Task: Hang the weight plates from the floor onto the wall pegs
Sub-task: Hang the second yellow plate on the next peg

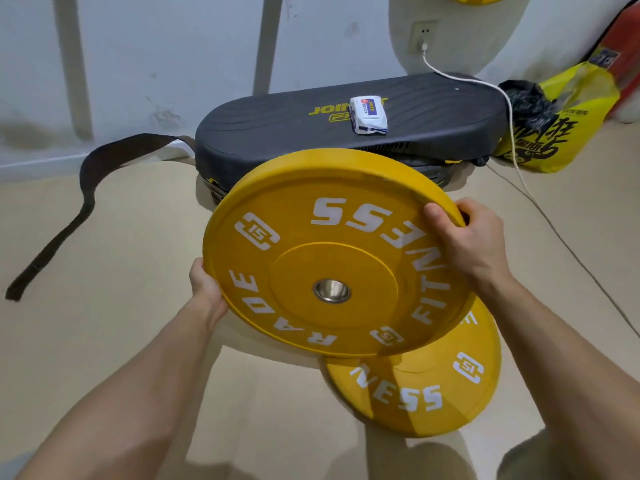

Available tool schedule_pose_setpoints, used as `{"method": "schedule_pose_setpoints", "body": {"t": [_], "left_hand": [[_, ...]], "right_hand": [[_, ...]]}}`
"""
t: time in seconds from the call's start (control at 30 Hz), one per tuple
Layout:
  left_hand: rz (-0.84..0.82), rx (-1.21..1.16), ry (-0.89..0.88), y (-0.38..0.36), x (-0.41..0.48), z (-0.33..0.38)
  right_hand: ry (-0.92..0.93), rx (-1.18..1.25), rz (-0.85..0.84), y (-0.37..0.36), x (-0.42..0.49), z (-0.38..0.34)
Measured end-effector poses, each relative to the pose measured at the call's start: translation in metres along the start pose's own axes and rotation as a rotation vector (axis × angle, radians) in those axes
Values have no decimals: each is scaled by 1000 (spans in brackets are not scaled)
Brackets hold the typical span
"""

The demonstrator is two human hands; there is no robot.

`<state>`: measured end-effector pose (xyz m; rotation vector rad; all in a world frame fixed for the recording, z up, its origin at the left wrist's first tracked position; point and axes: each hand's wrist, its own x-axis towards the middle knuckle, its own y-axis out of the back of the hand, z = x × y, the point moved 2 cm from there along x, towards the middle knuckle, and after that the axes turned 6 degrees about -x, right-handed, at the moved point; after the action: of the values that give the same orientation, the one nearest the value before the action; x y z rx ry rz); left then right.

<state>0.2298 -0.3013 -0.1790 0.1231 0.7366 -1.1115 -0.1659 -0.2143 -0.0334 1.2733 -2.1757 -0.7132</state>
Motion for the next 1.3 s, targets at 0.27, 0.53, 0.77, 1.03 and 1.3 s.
{"method": "schedule_pose_setpoints", "body": {"t": [0.27,0.53,0.77,1.03,1.3], "left_hand": [[78,111,-106,-38,-60,160],[171,79,-198,-166,-184,385],[174,47,-270,-279,-249,570],[160,94,-244,-373,-137,705],[89,175,-184,-440,-11,732]], "right_hand": [[-64,96,-77,56,42,-94],[-35,71,-70,212,176,-269],[18,84,-45,323,322,-417],[-14,71,-16,275,468,-495],[-119,66,-49,189,583,-475]]}}
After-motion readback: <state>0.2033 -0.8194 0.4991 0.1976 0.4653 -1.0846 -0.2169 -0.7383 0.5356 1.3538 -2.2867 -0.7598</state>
